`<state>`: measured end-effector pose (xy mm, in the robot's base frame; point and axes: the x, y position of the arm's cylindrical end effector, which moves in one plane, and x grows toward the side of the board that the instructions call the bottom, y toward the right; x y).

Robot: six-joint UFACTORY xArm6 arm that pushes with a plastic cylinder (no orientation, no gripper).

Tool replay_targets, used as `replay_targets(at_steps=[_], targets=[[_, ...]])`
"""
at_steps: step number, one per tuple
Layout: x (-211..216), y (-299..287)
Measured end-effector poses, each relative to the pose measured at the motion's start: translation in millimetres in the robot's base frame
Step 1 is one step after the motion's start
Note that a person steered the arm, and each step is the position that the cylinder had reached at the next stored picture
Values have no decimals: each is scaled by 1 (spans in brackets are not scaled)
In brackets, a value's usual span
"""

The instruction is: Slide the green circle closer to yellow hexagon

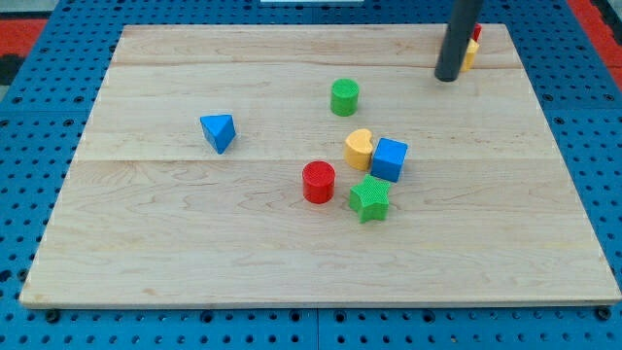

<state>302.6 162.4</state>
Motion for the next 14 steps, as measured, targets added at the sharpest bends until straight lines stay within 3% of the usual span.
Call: replay_targets(at_steps=[4,6,7,9,12,14], targets=[[-4,-164],[54,-168],[62,-168],[50,-167],[48,-110],[22,-88]])
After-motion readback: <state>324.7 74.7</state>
